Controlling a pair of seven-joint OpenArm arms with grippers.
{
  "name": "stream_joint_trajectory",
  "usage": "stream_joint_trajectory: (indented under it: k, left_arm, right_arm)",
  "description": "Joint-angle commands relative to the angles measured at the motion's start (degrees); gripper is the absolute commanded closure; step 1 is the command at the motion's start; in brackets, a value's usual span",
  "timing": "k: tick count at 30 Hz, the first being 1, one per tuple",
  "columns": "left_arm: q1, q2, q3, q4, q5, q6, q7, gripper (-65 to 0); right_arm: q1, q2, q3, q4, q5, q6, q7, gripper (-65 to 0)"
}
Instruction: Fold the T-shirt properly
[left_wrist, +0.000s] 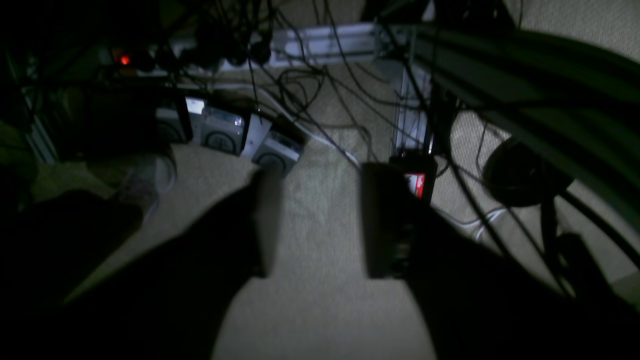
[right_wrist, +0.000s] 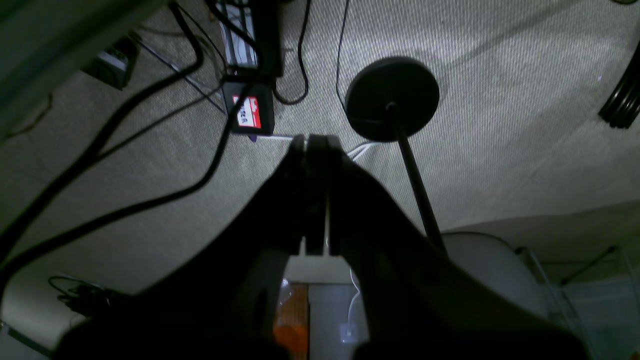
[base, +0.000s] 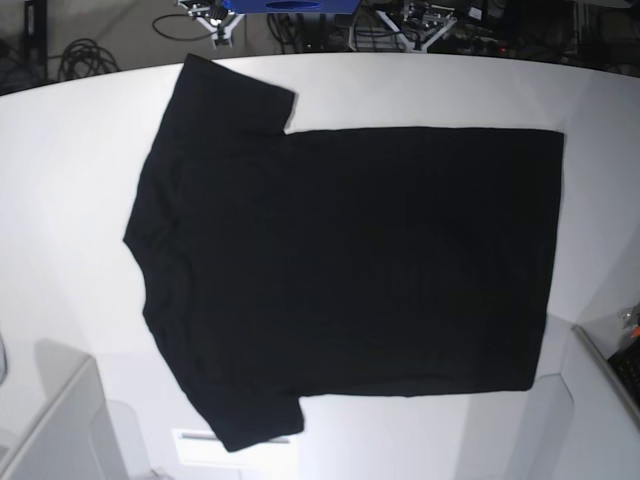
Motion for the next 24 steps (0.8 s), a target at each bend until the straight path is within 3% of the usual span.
stream_joint_trajectory:
  k: [1,5,10,24]
  left_arm:
    - [0.5,-0.1,-0.1,0.0,0.0,0.2,0.0,-27.3]
    - [0.5,-0.1,-0.1,0.1,0.0,0.2,-0.1,-20.7]
    - [0.5,-0.2,-0.1,0.1,0.0,0.2,-0.2,0.0]
    - [1.3,-0.4,-0.1,0.5,0.0,0.2,-0.2,0.0]
  right_arm:
    - [-0.2,0.1,0.0,0.0,0.0,0.3,0.0,0.0]
    - [-0.7,0.1,-0.2,0.3,-0.1,0.3,0.0,0.0]
    - [-0.6,0.1,-0.2,0.3,-0.1,0.3,0.0,0.0]
    - [-0.4,0.1,-0.2,0.4,-0.1,0.3,0.0,0.0]
